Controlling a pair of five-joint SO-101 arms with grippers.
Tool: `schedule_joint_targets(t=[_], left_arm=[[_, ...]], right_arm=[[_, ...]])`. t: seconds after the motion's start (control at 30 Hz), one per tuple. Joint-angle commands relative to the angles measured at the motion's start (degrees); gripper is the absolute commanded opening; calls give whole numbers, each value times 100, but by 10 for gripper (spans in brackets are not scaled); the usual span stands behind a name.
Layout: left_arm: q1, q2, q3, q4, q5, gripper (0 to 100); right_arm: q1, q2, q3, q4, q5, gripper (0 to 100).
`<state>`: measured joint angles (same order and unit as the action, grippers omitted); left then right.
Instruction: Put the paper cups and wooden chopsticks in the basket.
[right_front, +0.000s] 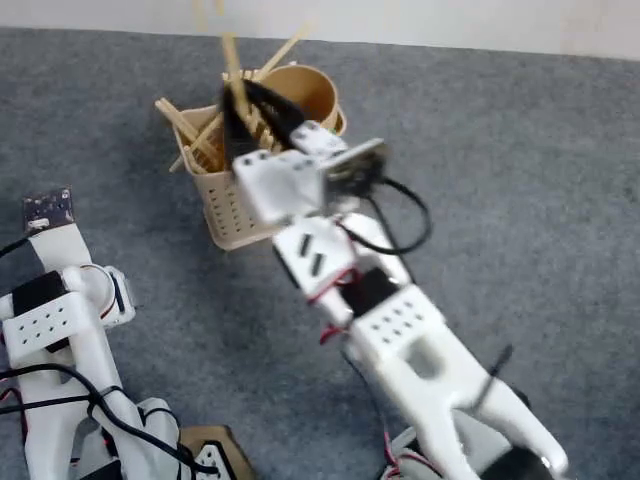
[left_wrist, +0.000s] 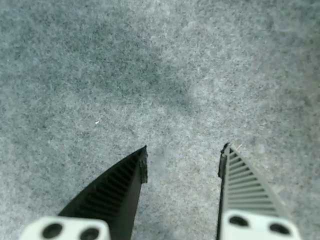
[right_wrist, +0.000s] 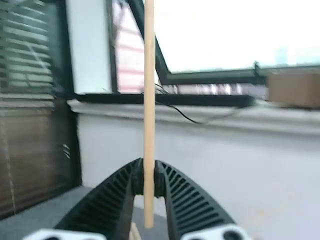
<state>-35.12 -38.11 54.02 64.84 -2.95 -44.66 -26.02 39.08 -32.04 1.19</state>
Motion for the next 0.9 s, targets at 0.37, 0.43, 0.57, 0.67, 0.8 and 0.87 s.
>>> schedule_joint_targets(t=[0.37, 0.43, 0.57, 0.67, 0.8, 0.87], left_arm=[[-57, -180, -22, -70, -53, 253], [-57, -180, -22, -70, -62, 253], [-57, -180, -22, -70, -62, 253], [-57, -180, -22, -70, -62, 253], [-57, -180, -22, -70, -62, 253], [-57, -180, -22, -70, -62, 253]], right_arm=[[-189, 3081, 127, -4558, 273, 5], [-127, 3275, 127, -4585, 273, 5], [-110, 3292, 127, -4576, 281, 10], [-75, 3292, 127, -4567, 466, 53], [-40, 3284, 127, -4505, 580, 178], [-40, 3275, 127, -4330, 589, 175]])
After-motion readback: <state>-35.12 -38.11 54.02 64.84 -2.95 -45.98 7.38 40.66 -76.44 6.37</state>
